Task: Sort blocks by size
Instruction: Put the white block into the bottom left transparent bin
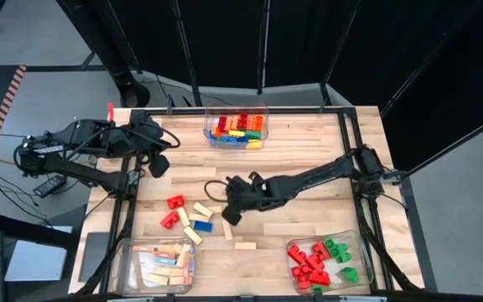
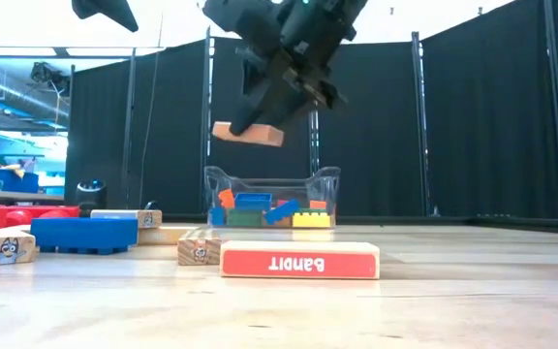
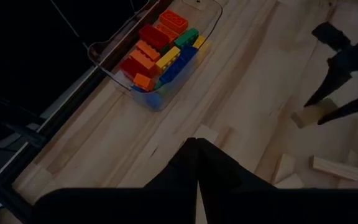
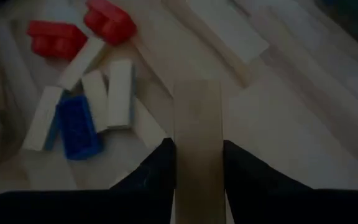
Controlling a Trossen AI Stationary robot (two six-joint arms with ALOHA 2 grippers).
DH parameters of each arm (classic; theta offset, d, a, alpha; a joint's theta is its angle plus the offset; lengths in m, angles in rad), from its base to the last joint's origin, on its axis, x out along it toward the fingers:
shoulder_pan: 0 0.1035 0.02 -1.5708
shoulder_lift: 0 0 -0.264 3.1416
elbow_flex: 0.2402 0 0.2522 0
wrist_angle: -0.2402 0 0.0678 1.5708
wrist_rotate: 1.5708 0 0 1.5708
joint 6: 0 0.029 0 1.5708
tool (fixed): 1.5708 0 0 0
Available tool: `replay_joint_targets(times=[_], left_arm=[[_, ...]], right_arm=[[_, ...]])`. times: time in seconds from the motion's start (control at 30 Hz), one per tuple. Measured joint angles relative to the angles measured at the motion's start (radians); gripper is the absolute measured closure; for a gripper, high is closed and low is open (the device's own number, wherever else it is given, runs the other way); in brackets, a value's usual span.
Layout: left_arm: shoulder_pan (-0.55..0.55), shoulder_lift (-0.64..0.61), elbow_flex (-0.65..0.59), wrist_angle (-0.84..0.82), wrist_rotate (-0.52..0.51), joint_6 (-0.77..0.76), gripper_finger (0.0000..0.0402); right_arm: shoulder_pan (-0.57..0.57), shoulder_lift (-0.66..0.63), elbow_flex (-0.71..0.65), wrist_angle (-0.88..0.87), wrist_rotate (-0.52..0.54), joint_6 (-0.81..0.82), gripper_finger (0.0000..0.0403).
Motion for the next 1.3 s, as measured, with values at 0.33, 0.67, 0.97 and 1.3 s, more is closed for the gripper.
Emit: replay_joint_targets(times=[0.33,0.67,0.97,1.3], left_arm=[[0.0,0.0,0.0,0.0,0.0,0.006,0.0388],[0.0,0.0,0.0,-0.001,0.0,0.007,0.0388],[0.0,0.0,0.0,0.0,0.005,0.006,0.0388],[0.0,0.0,0.0,-0.004,0.01,0.006,0.0388]], right_arm=[[-0.044,-0.158,-0.001,0.061,0.006,-0.101,0.0287],[-0.015,-0.096,-0.001,0.59,-0.257,-0.357,0.0287],[-0.017,0.092,0.047,0.842,-0.554,-0.282,0.0287],[-0.016,0.446,0.508,0.843,-0.799,-0.225,0.0287]])
